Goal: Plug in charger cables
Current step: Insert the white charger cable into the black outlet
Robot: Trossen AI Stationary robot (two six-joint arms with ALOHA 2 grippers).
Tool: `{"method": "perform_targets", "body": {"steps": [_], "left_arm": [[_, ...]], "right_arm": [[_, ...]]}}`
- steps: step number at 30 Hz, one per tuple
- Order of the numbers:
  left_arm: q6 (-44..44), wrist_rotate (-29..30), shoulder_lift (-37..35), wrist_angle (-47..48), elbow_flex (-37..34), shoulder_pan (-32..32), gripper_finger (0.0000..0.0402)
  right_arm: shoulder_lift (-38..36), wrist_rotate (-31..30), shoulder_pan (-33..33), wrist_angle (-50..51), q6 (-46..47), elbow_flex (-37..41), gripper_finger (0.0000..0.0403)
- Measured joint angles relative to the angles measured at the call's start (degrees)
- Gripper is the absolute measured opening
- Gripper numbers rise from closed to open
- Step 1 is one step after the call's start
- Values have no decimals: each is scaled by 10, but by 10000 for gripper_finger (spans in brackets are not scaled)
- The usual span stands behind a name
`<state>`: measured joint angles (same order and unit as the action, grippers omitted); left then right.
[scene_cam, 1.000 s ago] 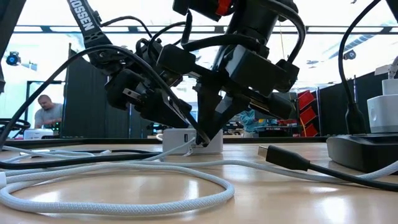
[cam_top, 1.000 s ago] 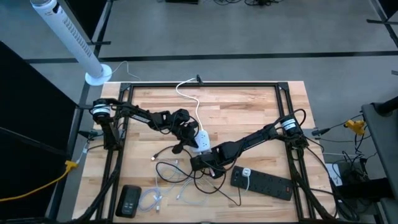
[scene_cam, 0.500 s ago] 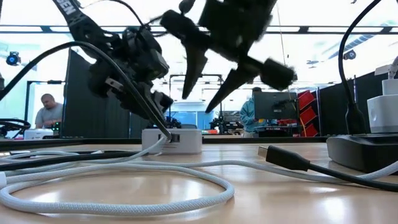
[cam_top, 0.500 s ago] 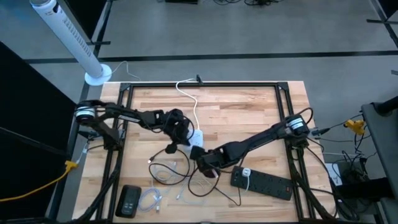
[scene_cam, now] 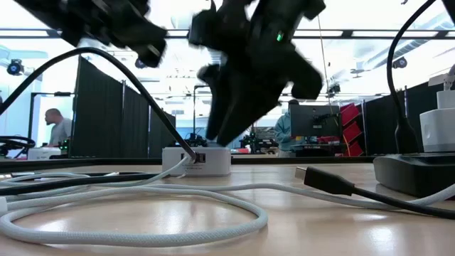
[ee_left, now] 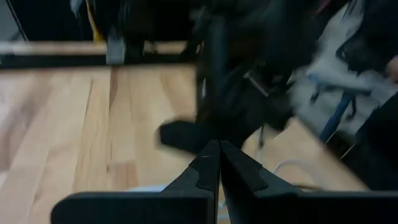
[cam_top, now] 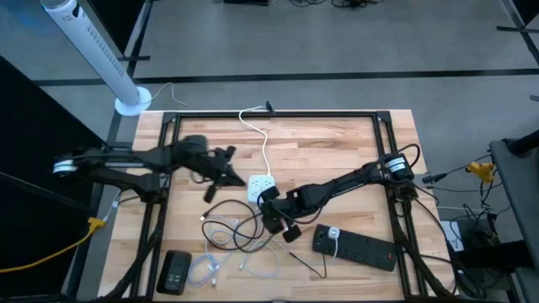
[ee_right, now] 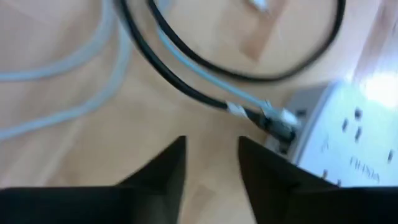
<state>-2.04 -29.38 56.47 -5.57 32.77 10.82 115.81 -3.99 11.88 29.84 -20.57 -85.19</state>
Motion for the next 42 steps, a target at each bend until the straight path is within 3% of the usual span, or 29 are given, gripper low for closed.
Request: {"method": "perform_targets", "body": {"steps": [5, 10, 15, 21, 26, 31, 38, 42], "left_arm": [[34, 23, -132, 1, -64, -23, 0], [33, 25, -233, 6, -120, -29, 0], [55, 25, -293, 2, -126, -29, 0], [66, 26, -317, 21, -127, -29, 0], [57, 52, -315, 27, -127, -29, 0], [56, 55, -315, 25, -127, -29, 0], [66, 55, -317, 22, -126, -29, 0], [61, 55, -315, 15, -126, -29, 0]], "right_arm": [[14, -5, -5, -16, -2, 2, 15], [42, -6, -32, -47, 5, 2, 16], [64, -26, -77, -59, 10, 2, 3], [45, -73, -141, -31, 33, 2, 1], [6, -72, -152, 21, 40, 2, 0], [-19, -44, -117, -2, 56, 1, 0], [-12, 141, -33, -88, 17, 1, 0], [6, 120, 25, -190, -3, 1, 0]]}}
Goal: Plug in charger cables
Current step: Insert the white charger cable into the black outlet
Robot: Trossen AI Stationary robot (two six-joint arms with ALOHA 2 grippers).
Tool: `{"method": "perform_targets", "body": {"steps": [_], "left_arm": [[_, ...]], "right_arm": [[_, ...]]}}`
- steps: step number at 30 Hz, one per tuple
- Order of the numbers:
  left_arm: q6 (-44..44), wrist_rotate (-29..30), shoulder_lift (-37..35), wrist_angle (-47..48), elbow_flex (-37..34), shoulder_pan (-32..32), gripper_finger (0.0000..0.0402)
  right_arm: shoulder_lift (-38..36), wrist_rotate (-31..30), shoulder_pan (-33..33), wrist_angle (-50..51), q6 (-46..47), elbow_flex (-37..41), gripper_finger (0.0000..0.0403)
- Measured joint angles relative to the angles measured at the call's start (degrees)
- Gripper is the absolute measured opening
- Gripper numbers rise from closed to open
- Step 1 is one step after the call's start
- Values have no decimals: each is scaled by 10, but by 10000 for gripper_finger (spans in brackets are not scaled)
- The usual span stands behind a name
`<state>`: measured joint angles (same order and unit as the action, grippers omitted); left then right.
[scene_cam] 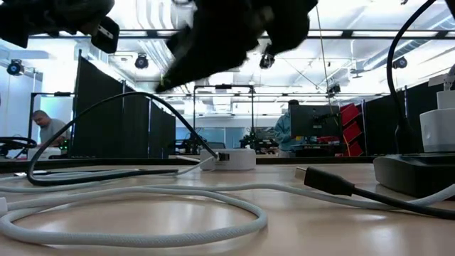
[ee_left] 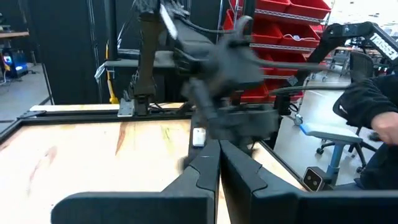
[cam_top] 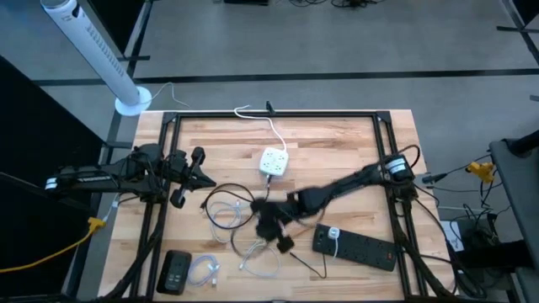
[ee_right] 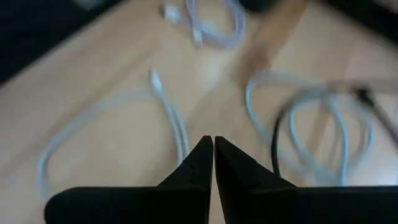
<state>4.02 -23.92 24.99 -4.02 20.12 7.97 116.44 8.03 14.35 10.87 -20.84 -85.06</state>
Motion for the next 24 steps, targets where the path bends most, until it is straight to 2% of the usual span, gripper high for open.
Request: {"method": "perform_targets", "body": {"steps": [3, 9, 16, 18, 22, 24], "left_arm": [[-2, 0, 1, -29, 0, 0, 0], [29, -1, 0, -81, 1, 0, 0], [32, -2, 2, -85, 0, -1, 0], [30, -2, 5, -85, 0, -1, 0], [29, -2, 6, -85, 0, -1, 0], [30, -2, 6, -84, 0, -1, 0]], "right_arm": [[32, -39, 16, -72, -17, 0, 0], [94, -100, 0, -181, -2, 1, 0], [134, -139, -41, -182, 5, 1, 0], [136, -177, -54, -183, 5, 0, 0], [136, -328, -87, -187, 27, 0, 0], [124, -359, -102, -172, 49, 1, 0]]}}
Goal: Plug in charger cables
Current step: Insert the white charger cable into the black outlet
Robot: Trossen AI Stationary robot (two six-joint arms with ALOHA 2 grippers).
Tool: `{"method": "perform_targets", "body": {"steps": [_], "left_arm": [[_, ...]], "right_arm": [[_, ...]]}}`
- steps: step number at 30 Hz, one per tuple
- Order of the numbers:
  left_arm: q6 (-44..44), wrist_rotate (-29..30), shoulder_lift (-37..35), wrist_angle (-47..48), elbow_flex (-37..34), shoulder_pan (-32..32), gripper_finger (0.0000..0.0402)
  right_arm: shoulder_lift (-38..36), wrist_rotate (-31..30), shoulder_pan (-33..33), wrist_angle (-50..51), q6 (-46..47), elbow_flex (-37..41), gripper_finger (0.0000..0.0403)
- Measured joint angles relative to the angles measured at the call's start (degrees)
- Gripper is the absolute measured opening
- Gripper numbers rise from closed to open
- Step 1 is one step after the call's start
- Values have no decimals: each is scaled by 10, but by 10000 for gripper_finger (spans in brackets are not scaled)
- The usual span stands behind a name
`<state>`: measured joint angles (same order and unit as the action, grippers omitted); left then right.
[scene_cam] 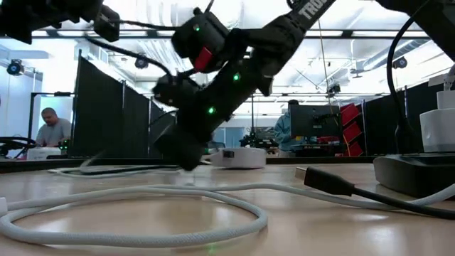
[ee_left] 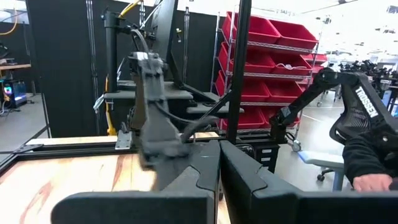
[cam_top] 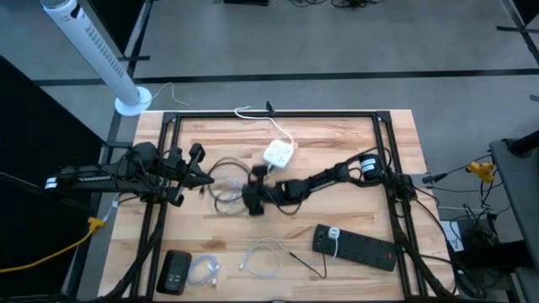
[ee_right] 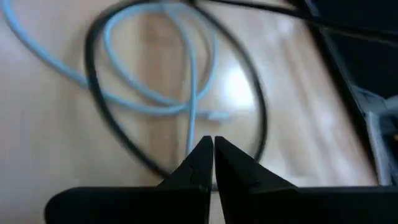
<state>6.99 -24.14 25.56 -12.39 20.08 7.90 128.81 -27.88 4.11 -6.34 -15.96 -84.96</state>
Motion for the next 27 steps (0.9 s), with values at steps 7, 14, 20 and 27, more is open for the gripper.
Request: {"method": "perform_targets", "body": {"steps": [7, 14, 20, 27], "left_arm": [[-8, 0, 0, 9, 0, 0, 0], [-9, 0, 0, -5, -1, 0, 0], [5, 0, 6, -36, -1, -3, 0], [14, -23, 41, -39, -8, -79, 0]], "right_arm": [[-51, 245, 19, 2, -19, -1, 0], [-39, 367, 87, -80, -12, 0, 4], [-2, 362, 121, -126, 45, -38, 67], [11, 352, 140, -114, 55, -56, 140]]}}
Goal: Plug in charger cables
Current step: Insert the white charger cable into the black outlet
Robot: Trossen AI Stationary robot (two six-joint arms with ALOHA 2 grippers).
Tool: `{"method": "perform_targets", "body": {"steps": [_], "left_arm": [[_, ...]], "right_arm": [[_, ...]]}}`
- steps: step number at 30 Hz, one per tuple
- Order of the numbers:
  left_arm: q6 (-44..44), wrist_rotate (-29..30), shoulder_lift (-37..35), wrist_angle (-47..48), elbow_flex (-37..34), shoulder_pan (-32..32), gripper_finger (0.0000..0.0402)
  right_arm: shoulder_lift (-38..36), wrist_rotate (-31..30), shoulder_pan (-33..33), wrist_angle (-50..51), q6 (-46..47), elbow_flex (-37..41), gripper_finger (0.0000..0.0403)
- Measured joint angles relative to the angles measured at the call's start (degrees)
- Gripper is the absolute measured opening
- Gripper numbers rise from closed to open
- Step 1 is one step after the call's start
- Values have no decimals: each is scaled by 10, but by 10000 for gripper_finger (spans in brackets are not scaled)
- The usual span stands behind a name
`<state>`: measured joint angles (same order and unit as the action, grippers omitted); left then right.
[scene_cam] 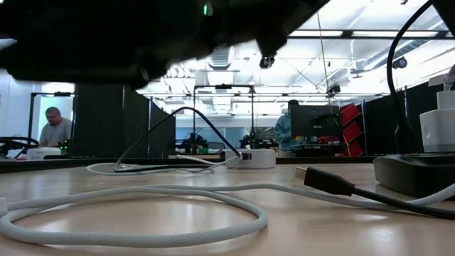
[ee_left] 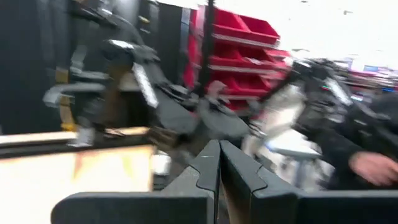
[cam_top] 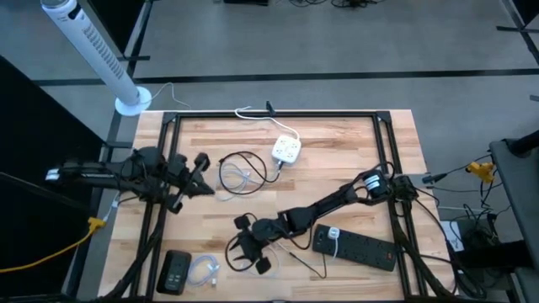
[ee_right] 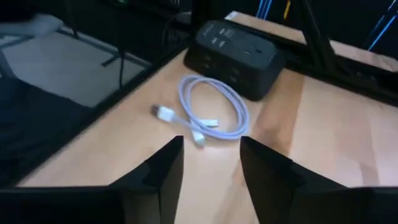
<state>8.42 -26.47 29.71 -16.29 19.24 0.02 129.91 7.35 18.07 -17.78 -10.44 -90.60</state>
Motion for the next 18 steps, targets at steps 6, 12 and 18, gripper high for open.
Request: {"method": "perform_targets", "body": {"steps": [6, 12, 18], "left_arm": [[-2, 127, 71, 0, 26, -180, 0], [90, 398, 193, 138, 102, -345, 0], [299, 374, 354, 207, 179, -415, 0]], "right_arm": [[-62, -91, 28, 170, -20, -1, 153], [-127, -197, 68, 379, 11, -1, 148], [-157, -210, 89, 450, 67, -1, 141]]}}
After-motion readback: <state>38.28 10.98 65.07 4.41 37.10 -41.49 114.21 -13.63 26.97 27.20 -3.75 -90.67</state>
